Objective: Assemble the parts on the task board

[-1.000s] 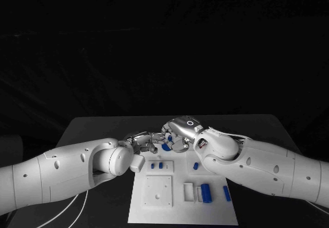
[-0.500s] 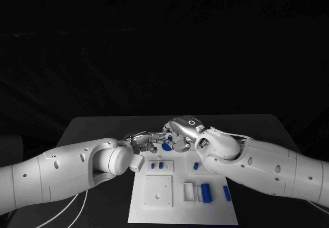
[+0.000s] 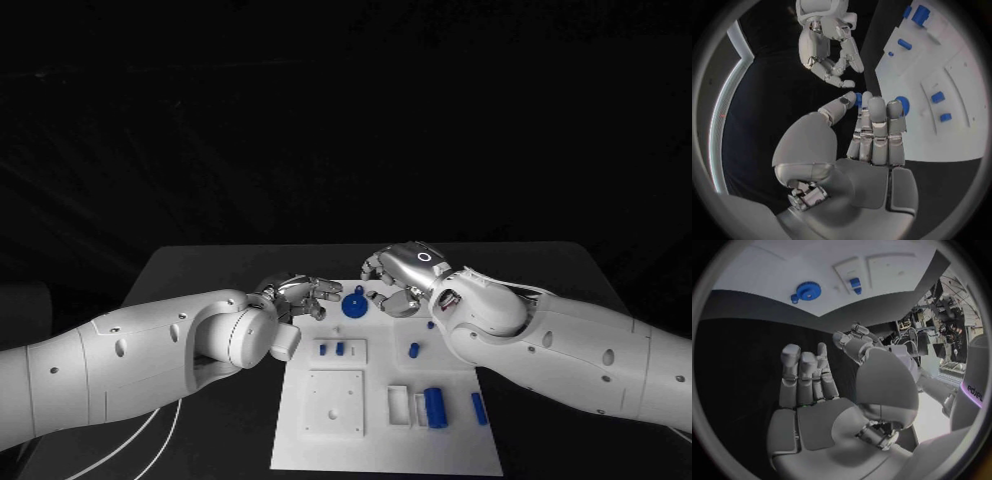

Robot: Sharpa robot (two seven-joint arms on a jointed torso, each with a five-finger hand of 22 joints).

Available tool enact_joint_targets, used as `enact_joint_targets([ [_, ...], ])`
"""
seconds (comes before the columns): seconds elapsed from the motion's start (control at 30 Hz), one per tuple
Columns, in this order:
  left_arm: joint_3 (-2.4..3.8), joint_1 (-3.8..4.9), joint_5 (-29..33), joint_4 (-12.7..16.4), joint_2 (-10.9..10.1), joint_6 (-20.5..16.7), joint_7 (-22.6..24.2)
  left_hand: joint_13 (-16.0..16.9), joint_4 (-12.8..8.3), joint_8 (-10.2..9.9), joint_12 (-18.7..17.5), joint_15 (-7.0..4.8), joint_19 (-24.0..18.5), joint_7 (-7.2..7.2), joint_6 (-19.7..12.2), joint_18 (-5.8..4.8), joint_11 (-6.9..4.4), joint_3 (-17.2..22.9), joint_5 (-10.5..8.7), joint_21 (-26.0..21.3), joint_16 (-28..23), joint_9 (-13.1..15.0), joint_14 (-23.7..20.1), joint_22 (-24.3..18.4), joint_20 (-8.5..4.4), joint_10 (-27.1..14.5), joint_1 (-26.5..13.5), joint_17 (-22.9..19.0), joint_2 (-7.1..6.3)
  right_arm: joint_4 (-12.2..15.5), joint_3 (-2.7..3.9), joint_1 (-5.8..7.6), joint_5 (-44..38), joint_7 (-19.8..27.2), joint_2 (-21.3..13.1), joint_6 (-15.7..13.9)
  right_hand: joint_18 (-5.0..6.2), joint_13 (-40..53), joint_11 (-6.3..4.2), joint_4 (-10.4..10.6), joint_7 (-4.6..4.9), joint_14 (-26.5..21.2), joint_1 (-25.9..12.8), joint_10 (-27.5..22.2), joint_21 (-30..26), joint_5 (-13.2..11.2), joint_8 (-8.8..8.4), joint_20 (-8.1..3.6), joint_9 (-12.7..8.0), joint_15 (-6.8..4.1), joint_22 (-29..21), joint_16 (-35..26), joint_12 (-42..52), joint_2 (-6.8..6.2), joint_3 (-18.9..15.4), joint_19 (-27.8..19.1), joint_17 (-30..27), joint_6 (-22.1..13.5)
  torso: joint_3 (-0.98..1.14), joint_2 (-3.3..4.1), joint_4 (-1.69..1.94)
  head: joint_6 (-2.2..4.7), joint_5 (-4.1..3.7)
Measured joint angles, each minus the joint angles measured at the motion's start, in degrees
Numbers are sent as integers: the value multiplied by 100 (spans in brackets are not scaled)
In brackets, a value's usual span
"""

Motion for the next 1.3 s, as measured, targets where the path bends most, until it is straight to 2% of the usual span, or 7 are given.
enact_joint_targets([
  [0.27,0,0,-317,-66,-33,-138,15,42,-23,0,0,-39,20,0,0,-31,-5,22,68,0,0,18,1,5,-2,37,1,22,-1,36,2,-1,130,2,-284,-69,0,0,0,0,-8,0,0,0,0,0,0,9,-5,0,0,0,0,0,0,-9,-5,-10,1,-1,-2,7,46],
  [0.5,0,0,-1136,-235,-54,-154,20,74,-64,12,1,-42,39,-1,-1,-50,-2,63,135,0,0,20,1,18,-22,42,9,38,-7,19,38,-2,320,4,-495,-121,0,0,0,-17,-8,0,23,0,0,0,0,10,-5,0,0,0,0,-22,17,-9,-6,-11,1,-2,-4,-3,79],
  [0.7,0,4,-2381,-476,-59,-81,18,93,-96,20,1,-42,39,-2,-2,-34,-2,76,144,0,0,22,1,25,-21,42,17,50,-14,-81,124,0,505,18,-612,-158,0,1,0,-22,-8,0,23,0,0,0,0,10,-5,0,0,0,0,-22,12,-10,-5,-12,1,-3,-4,-8,101],
  [0.8,0,8,-3282,-606,-57,8,18,120,-115,45,4,-41,39,-4,-5,-26,-36,80,145,0,0,21,1,31,-21,92,36,57,-10,-194,165,4,635,41,-656,-189,0,1,0,-32,-7,0,23,0,0,0,0,11,-5,0,0,0,0,-22,1,-10,-5,-14,1,-3,-4,-9,103],
  [0.87,0,11,-3937,-683,-46,73,25,125,-152,45,-4,-45,39,-12,-13,45,-36,102,149,0,0,19,-3,33,-21,124,121,57,-2,-256,186,6,724,62,-688,-213,0,1,0,-32,-11,0,22,0,0,0,0,18,-5,0,0,1,0,-22,1,-17,-5,-28,1,-3,-4,-9,106],
  [1.1,-3,35,-5883,-845,62,218,146,146,-161,45,-25,-71,71,-1,-2,41,-28,94,152,0,0,15,9,51,-52,116,145,68,-6,-418,214,17,1040,118,-727,-258,0,0,0,-39,-8,0,23,0,0,0,0,20,-4,0,5,1,0,-22,8,-19,-5,-34,1,-3,-4,-10,131],
  [1.3,-37,39,-7055,-933,174,247,293,174,-160,45,-25,-71,71,0,-1,16,-28,95,149,0,0,15,9,63,-52,116,175,80,-36,-460,228,19,1286,159,-741,-273,0,-4,0,-49,-10,0,23,0,0,0,0,21,-4,0,4,1,0,-22,17,-19,-10,-50,1,-3,-5,-33,144],
])
